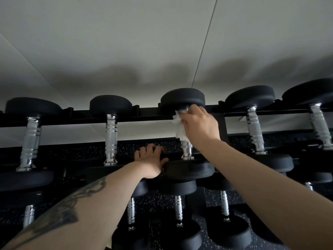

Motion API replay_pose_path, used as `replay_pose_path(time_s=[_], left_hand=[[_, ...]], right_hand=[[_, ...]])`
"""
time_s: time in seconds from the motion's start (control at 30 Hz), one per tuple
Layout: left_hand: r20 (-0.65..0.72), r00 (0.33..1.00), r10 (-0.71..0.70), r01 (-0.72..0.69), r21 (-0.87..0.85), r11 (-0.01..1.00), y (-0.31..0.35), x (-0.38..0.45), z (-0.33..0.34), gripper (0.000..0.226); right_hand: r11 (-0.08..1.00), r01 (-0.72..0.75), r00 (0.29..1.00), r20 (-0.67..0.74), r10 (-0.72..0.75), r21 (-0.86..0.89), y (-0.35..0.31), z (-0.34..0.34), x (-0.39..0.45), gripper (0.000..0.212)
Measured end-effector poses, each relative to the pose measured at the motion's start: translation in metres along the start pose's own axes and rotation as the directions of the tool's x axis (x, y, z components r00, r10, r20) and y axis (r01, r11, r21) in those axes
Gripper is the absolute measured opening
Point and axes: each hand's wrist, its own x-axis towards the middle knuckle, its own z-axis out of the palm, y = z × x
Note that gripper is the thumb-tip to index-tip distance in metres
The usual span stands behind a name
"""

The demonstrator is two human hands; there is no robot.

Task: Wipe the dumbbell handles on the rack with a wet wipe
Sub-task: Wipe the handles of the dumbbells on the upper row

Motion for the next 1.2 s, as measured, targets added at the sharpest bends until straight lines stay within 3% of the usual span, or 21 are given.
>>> replay_pose_path(time_s=[0.13, 0.3, 0.47, 0.6, 0.67, 0.83, 0.97, 1.1, 1.2], left_hand=[[0.007, 1.000, -0.010, 0.010, -0.006, 1.000, 0.000, 0.000, 0.000, 0.034], [0.016, 1.000, -0.010, 0.011, -0.020, 1.000, -0.001, 0.002, 0.000, 0.034], [0.003, 1.000, 0.000, 0.000, -0.012, 1.000, -0.001, 0.002, 0.001, 0.034], [0.003, 1.000, 0.007, -0.006, -0.022, 1.000, -0.001, 0.002, 0.001, 0.034], [0.005, 1.000, 0.006, -0.006, -0.018, 1.000, -0.001, 0.002, 0.001, 0.034], [0.005, 1.000, 0.009, -0.009, -0.019, 1.000, -0.001, 0.003, 0.001, 0.036], [0.009, 1.000, 0.007, -0.007, -0.028, 1.000, -0.001, 0.003, 0.001, 0.036], [0.010, 1.000, 0.007, -0.007, -0.035, 0.999, -0.002, 0.002, 0.001, 0.035], [0.007, 1.000, 0.007, -0.007, -0.036, 0.999, -0.002, 0.003, 0.002, 0.035]], right_hand=[[0.963, 0.223, 0.961, 0.198, -0.192, -0.149, 0.011, -0.005, 0.011, 0.051], [0.947, 0.288, 0.957, 0.077, -0.279, -0.144, 0.045, -0.008, 0.004, 0.069], [0.974, 0.221, 0.967, -0.120, -0.225, -0.041, 0.037, -0.002, 0.002, 0.041], [0.991, 0.132, 0.975, -0.178, -0.134, -0.025, 0.014, 0.004, 0.013, 0.028], [0.989, 0.120, 0.986, -0.105, -0.129, -0.085, 0.005, 0.010, 0.008, 0.021], [0.932, 0.333, 0.933, 0.193, -0.304, -0.141, 0.008, 0.000, -0.008, 0.021], [0.929, 0.264, 0.963, 0.119, -0.240, -0.260, 0.012, -0.011, 0.018, 0.031], [0.878, 0.387, 0.915, 0.231, -0.330, -0.283, 0.004, 0.000, -0.002, 0.030], [0.935, 0.290, 0.957, 0.051, -0.285, -0.206, 0.020, 0.001, 0.010, 0.027]])
